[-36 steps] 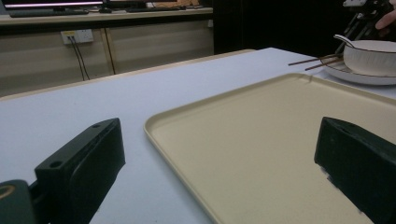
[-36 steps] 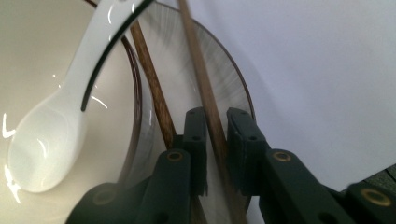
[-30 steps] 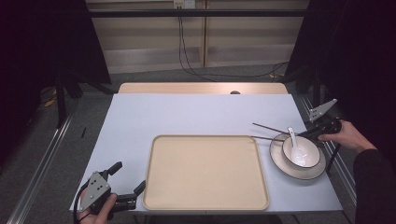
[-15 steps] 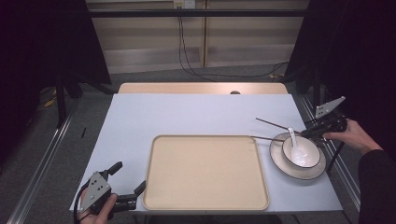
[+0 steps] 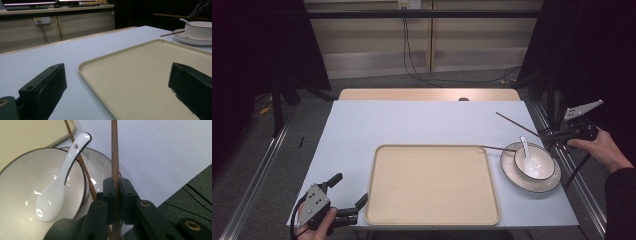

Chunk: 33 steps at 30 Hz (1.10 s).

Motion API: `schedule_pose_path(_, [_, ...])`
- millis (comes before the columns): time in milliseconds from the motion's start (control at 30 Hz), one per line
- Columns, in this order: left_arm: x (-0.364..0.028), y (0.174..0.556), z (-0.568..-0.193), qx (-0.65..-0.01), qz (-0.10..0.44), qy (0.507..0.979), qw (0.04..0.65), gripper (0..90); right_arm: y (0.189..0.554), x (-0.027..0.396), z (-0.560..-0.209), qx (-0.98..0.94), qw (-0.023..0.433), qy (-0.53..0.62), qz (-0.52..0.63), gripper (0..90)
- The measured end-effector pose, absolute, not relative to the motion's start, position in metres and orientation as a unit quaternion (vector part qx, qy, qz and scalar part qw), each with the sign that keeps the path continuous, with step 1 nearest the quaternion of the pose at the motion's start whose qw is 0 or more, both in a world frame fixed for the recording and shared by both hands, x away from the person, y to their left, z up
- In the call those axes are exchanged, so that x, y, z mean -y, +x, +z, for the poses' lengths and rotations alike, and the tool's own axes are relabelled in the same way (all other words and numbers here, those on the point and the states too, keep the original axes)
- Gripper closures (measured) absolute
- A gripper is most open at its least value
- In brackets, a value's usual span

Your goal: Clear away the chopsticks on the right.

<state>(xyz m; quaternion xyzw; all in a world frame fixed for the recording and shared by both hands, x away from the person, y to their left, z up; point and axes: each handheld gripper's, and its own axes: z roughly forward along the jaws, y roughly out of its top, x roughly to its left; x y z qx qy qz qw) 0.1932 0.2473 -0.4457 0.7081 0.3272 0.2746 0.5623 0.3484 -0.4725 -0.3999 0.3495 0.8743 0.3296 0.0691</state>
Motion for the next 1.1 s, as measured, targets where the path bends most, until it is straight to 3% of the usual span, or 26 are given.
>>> schedule_pose_path(167, [-0.248,0.193,-0.445,-0.326,0.275,0.706,0.566,1.6,0.338,0.472,-0.386,-0.848,0.086,0.376,0.364,84.9])
schedule_pose_path(400, [-0.247,0.193,-0.445,-0.324,0.276,0.705,0.567,1.6,0.322,0.46,-0.374,-0.828,0.068,0.391,0.395,84.9])
schedule_pose_path(800, [-0.242,0.19,-0.443,-0.313,0.273,0.706,0.574,1.6,0.287,0.426,-0.378,-0.776,0.065,0.45,0.437,85.0])
schedule_pose_path(1100, [-0.244,0.194,-0.443,-0.324,0.29,0.697,0.57,1.4,0.258,0.387,-0.392,-0.743,0.026,0.465,0.48,85.0])
